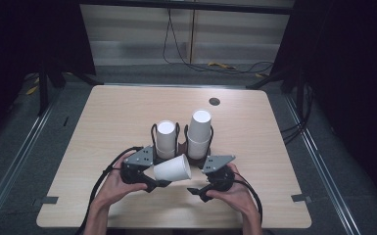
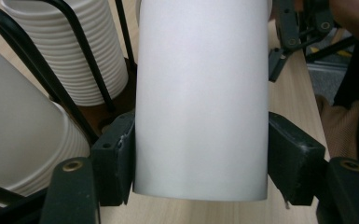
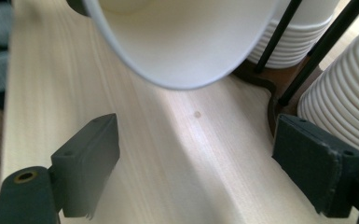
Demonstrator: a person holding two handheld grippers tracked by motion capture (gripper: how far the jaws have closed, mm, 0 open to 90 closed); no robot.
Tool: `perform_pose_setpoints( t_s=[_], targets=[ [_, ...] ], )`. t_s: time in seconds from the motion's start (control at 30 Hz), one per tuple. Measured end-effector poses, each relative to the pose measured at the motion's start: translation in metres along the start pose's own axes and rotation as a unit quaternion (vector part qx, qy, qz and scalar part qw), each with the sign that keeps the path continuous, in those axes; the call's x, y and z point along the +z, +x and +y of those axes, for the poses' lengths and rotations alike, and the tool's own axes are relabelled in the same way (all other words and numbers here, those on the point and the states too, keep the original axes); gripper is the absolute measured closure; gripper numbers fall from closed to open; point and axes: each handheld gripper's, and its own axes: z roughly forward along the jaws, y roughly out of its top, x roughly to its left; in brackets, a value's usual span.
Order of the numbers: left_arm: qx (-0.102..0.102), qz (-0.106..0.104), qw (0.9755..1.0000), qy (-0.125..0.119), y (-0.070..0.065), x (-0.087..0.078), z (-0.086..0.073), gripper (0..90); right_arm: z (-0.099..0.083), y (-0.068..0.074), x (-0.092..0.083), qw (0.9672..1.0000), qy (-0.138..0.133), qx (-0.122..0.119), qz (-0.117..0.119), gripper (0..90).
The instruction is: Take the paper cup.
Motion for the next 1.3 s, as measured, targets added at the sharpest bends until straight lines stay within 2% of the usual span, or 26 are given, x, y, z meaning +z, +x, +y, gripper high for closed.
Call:
perform_pose_setpoints(
  t_s=[0.1, 0.2, 0.23, 0.33, 0.43, 0.53, 0.57, 0.67, 0.8, 0.97, 1.3],
  targets=[
    [0.003, 0.002, 1.0000, -0.005, -0.001, 0.000, -0.003, 33.0, -0.008, 0.001, -0.006, 0.9992, -0.036, 0.014, 0.000, 14.7],
    [0.005, 0.004, 1.0000, -0.005, -0.002, 0.002, -0.005, 33.0, -0.015, 0.001, -0.011, 0.9965, -0.078, 0.028, 0.007, 14.0],
    [0.003, 0.003, 0.9999, -0.012, -0.002, 0.003, -0.007, 33.0, -0.016, 0.001, -0.012, 0.9954, -0.088, 0.034, 0.010, 13.6],
    [0.001, -0.001, 0.9998, -0.019, -0.003, 0.005, -0.010, 32.9, -0.017, 0.003, -0.014, 0.9918, -0.121, 0.037, 0.022, 13.4],
    [-0.002, -0.003, 0.9997, -0.025, -0.005, 0.005, -0.013, 32.9, -0.014, 0.004, -0.016, 0.9864, -0.157, 0.041, 0.027, 13.4],
    [-0.008, -0.005, 0.9993, -0.036, -0.008, 0.006, -0.017, 32.9, -0.013, 0.003, -0.016, 0.9826, -0.177, 0.044, 0.033, 13.3],
    [-0.003, -0.005, 0.9993, -0.036, -0.007, 0.006, -0.018, 32.9, -0.013, 0.003, -0.016, 0.9812, -0.184, 0.046, 0.034, 13.3],
    [-0.004, -0.008, 0.9994, -0.034, -0.008, 0.008, -0.019, 32.8, -0.011, 0.004, -0.013, 0.9796, -0.191, 0.048, 0.041, 13.2],
    [-0.003, -0.014, 0.9993, -0.034, -0.009, 0.010, -0.019, 32.9, -0.005, 0.005, -0.007, 0.9798, -0.188, 0.042, 0.054, 13.2],
    [0.002, -0.017, 0.9994, -0.029, -0.010, 0.012, -0.018, 32.8, -0.001, 0.002, 0.001, 0.9793, -0.186, 0.046, 0.066, 13.3],
    [0.003, -0.029, 0.9992, -0.028, -0.012, 0.018, -0.018, 32.8, 0.002, 0.001, 0.008, 0.9784, -0.179, 0.046, 0.092, 14.4]
  ],
)
